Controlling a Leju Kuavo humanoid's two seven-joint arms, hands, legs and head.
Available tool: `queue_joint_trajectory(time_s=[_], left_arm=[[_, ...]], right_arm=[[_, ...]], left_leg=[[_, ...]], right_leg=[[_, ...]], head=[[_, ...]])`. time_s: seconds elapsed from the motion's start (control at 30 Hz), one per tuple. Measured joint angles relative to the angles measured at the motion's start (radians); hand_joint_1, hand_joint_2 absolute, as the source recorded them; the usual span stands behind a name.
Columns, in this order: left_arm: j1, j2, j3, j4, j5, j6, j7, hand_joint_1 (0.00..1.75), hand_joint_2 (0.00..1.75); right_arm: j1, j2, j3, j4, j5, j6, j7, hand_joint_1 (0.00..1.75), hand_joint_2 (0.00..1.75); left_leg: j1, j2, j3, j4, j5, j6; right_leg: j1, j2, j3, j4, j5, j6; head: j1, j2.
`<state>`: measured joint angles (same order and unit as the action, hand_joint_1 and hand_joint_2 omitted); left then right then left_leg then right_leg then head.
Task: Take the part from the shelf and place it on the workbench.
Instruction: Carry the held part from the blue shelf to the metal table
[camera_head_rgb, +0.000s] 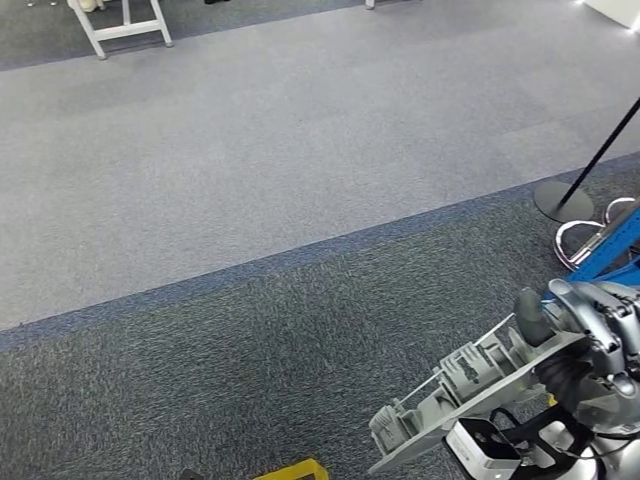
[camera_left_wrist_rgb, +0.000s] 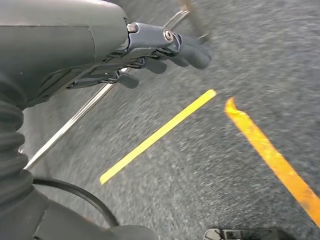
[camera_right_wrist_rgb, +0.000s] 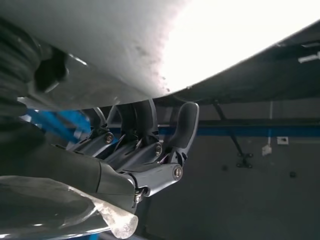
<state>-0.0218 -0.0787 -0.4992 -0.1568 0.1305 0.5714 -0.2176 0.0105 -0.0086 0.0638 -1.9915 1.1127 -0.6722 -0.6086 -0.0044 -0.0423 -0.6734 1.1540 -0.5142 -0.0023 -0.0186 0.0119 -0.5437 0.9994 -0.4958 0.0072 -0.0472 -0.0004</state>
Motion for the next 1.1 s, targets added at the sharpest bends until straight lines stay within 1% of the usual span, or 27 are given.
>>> queue_joint_trajectory(time_s=[0.07,0.1,0.13,0.17,0.23,0.27,0.3,0.37,0.4,0.47,0.5,0.53,0.57,0.6,0.63,0.67,0.7,0.73,0.77,0.8,0.83,0.9,0.93,1.0,1.03,1.07,1.1], left_arm=[[-0.001,-0.002,0.003,0.000,0.001,-0.005,0.013,0.00,1.75],[0.000,-0.004,0.003,0.000,0.002,-0.007,0.019,0.00,1.75],[0.002,-0.005,0.003,0.001,0.003,-0.008,0.024,0.00,1.75],[0.003,-0.006,0.003,0.001,0.004,-0.007,0.030,0.00,1.75],[0.002,-0.007,0.003,0.001,0.007,-0.006,0.045,0.00,1.75],[0.001,-0.008,0.003,0.001,0.008,-0.005,0.055,0.00,1.75],[0.001,-0.009,0.003,0.001,0.010,-0.006,0.065,0.00,1.75],[0.003,-0.011,0.004,0.002,0.014,-0.007,0.078,0.00,1.75],[0.004,-0.012,0.004,0.003,0.015,-0.007,0.080,0.00,1.75],[0.005,-0.012,0.005,0.004,0.017,-0.007,0.081,0.00,1.75],[0.004,-0.013,0.006,0.004,0.018,-0.007,0.081,0.00,1.75],[0.003,-0.014,0.007,0.004,0.019,-0.008,0.081,0.00,1.75],[0.002,-0.015,0.007,0.004,0.019,-0.008,0.081,0.00,1.75],[0.002,-0.016,0.008,0.004,0.019,-0.009,0.081,0.00,1.75],[0.002,-0.016,0.008,0.004,0.019,-0.009,0.082,0.00,1.75],[0.002,-0.016,0.009,0.004,0.019,-0.011,0.086,0.00,1.75],[0.002,-0.015,0.009,0.004,0.019,-0.013,0.092,0.00,1.75],[0.002,-0.015,0.010,0.004,0.020,-0.016,0.099,0.00,1.75],[0.002,-0.016,0.010,0.004,0.021,-0.019,0.108,0.00,1.75],[0.002,-0.016,0.010,0.004,0.022,-0.020,0.114,0.00,1.75],[0.002,-0.016,0.010,0.004,0.023,-0.020,0.119,0.00,1.75],[0.007,-0.016,0.011,0.004,0.028,-0.015,0.117,0.00,1.75],[0.009,-0.015,0.012,0.004,0.033,-0.010,0.111,0.00,1.75],[0.010,-0.015,0.018,0.004,0.044,-0.002,0.095,0.00,1.75],[0.009,-0.015,0.022,0.004,0.050,0.001,0.089,0.00,1.75],[0.007,-0.015,0.025,0.004,0.054,0.002,0.085,0.00,1.75],[0.007,-0.015,0.027,0.004,0.056,0.001,0.083,0.00,1.75]], right_arm=[[-0.024,-0.001,0.024,0.024,-0.012,0.000,0.017,1.75,1.75],[-0.037,-0.001,0.036,0.037,-0.014,0.000,0.024,1.75,1.75],[-0.050,-0.001,0.049,0.050,-0.018,0.000,0.030,1.75,1.75],[-0.065,-0.002,0.063,0.063,-0.022,0.000,0.036,1.75,1.75],[-0.095,-0.003,0.087,0.087,-0.031,0.000,0.046,1.75,1.75],[-0.109,-0.005,0.098,0.098,-0.033,0.000,0.051,1.75,1.75],[-0.121,-0.006,0.109,0.108,-0.033,0.000,0.055,1.75,1.75],[-0.140,-0.008,0.128,0.125,-0.033,0.000,0.060,1.75,1.75],[-0.147,-0.009,0.136,0.133,-0.032,0.000,0.062,1.75,1.75],[-0.158,-0.013,0.146,0.143,-0.032,0.000,0.063,1.75,1.75],[-0.161,-0.015,0.149,0.148,-0.032,0.000,0.063,1.75,1.75],[-0.162,-0.017,0.152,0.153,-0.032,0.000,0.063,1.75,1.75],[-0.162,-0.019,0.154,0.158,-0.032,0.000,0.064,1.75,1.75],[-0.162,-0.021,0.155,0.164,-0.032,0.000,0.064,1.75,1.75],[-0.162,-0.022,0.157,0.168,-0.032,0.000,0.064,1.75,1.75],[-0.162,-0.023,0.157,0.171,-0.033,0.000,0.064,1.75,1.75],[-0.164,-0.024,0.158,0.174,-0.033,0.000,0.064,1.75,1.75],[-0.165,-0.026,0.160,0.176,-0.033,0.000,0.065,1.75,1.75],[-0.168,-0.027,0.162,0.178,-0.033,0.000,0.066,1.75,1.75],[-0.170,-0.028,0.164,0.180,-0.033,0.000,0.068,1.75,1.75],[-0.173,-0.029,0.167,0.182,-0.034,0.000,0.070,1.75,1.75],[-0.179,-0.030,0.174,0.186,-0.038,0.000,0.071,1.75,1.75],[-0.184,-0.030,0.179,0.188,-0.042,0.000,0.072,1.75,1.75],[-0.199,-0.031,0.192,0.195,-0.050,0.000,0.075,1.75,1.75],[-0.206,-0.031,0.200,0.201,-0.052,0.000,0.079,1.75,1.75],[-0.214,-0.032,0.209,0.209,-0.053,0.000,0.084,1.75,1.75],[-0.219,-0.032,0.218,0.217,-0.051,0.000,0.088,1.75,1.75]], left_leg=[[0.006,0.024,-0.059,0.122,-0.053,-0.010],[0.010,0.028,-0.070,0.149,-0.056,-0.013],[0.013,0.031,-0.063,0.136,-0.040,-0.016],[0.015,0.039,-0.037,0.086,-0.009,-0.017],[0.013,0.080,0.035,-0.051,0.047,-0.013],[0.009,0.095,0.058,-0.099,0.060,-0.008],[0.005,0.103,0.068,-0.122,0.063,-0.001],[0.001,0.085,0.065,-0.127,0.063,0.014],[0.002,0.074,0.065,-0.131,0.066,0.021],[0.006,0.053,0.069,-0.140,0.071,0.034],[0.008,0.043,0.069,-0.142,0.072,0.038],[0.007,0.031,0.069,-0.141,0.072,0.041],[0.007,0.018,0.070,-0.141,0.071,0.042],[0.006,0.003,0.070,-0.141,0.071,0.043],[0.005,-0.012,0.072,-0.141,0.071,0.043],[0.005,-0.027,0.074,-0.140,0.070,0.043],[0.005,-0.041,0.076,-0.140,0.069,0.042],[0.004,-0.055,0.077,-0.139,0.068,0.040],[0.004,-0.068,0.075,-0.136,0.067,0.036],[0.006,-0.079,0.071,-0.135,0.067,0.032],[0.008,-0.090,0.066,-0.134,0.068,0.026],[0.013,-0.107,0.061,-0.134,0.070,0.014],[0.012,-0.095,0.058,-0.128,0.065,0.009],[0.008,-0.036,0.031,-0.066,0.027,0.000],[0.008,-0.003,0.003,-0.006,-0.004,-0.004],[0.009,0.016,-0.030,0.062,-0.034,-0.007],[0.011,0.025,-0.057,0.116,-0.052,-0.010]], right_leg=[[0.002,-0.032,0.001,0.000,-0.002,-0.003],[0.002,-0.047,0.001,0.000,-0.004,-0.003],[0.002,-0.061,0.001,0.001,-0.005,-0.002],[0.002,-0.074,0.003,0.001,-0.006,0.000],[0.005,-0.097,0.007,0.002,-0.012,0.008],[0.008,-0.107,0.009,0.003,-0.015,0.013],[0.010,-0.116,0.010,0.004,-0.017,0.018],[0.010,-0.133,0.013,0.001,-0.019,0.029],[0.007,-0.126,0.012,0.003,-0.025,0.035],[0.002,-0.078,-0.014,0.055,-0.058,0.043],[0.001,-0.046,-0.045,0.116,-0.088,0.045],[0.000,-0.027,-0.085,0.191,-0.118,0.045],[0.001,-0.018,-0.124,0.260,-0.140,0.045],[0.002,-0.015,-0.152,0.302,-0.144,0.044],[0.002,-0.013,-0.160,0.302,-0.127,0.041],[0.003,-0.009,-0.148,0.262,-0.091,0.038],[0.003,0.003,-0.120,0.191,-0.045,0.034],[0.002,0.028,-0.089,0.119,-0.013,0.030],[0.001,0.049,-0.060,0.059,0.008,0.026],[0.000,0.067,-0.043,0.023,0.016,0.024],[0.001,0.072,-0.035,0.012,0.012,0.023],[0.003,0.052,-0.029,0.007,0.013,0.019],[0.003,0.040,-0.025,0.004,0.014,0.015],[0.001,0.012,-0.018,-0.003,0.015,0.005],[0.003,-0.003,-0.015,-0.004,0.013,0.001],[0.004,-0.018,-0.014,-0.004,0.010,-0.002],[0.005,-0.034,-0.012,-0.003,0.008,-0.004]], head=[[-0.002,0.000],[-0.002,0.000],[-0.002,0.000],[-0.002,0.000],[-0.002,0.000],[0.000,0.000],[0.001,0.000],[0.004,0.000],[0.005,0.000],[0.009,0.000],[0.011,0.000],[0.012,0.000],[0.012,0.000],[0.012,0.000],[0.012,0.000],[0.012,0.000],[0.012,0.000],[0.012,0.000],[0.012,0.000],[0.012,0.000],[0.012,0.000],[0.012,0.000],[0.011,0.000],[0.008,0.000],[0.007,0.000],[0.006,0.000],[0.006,0.000]])
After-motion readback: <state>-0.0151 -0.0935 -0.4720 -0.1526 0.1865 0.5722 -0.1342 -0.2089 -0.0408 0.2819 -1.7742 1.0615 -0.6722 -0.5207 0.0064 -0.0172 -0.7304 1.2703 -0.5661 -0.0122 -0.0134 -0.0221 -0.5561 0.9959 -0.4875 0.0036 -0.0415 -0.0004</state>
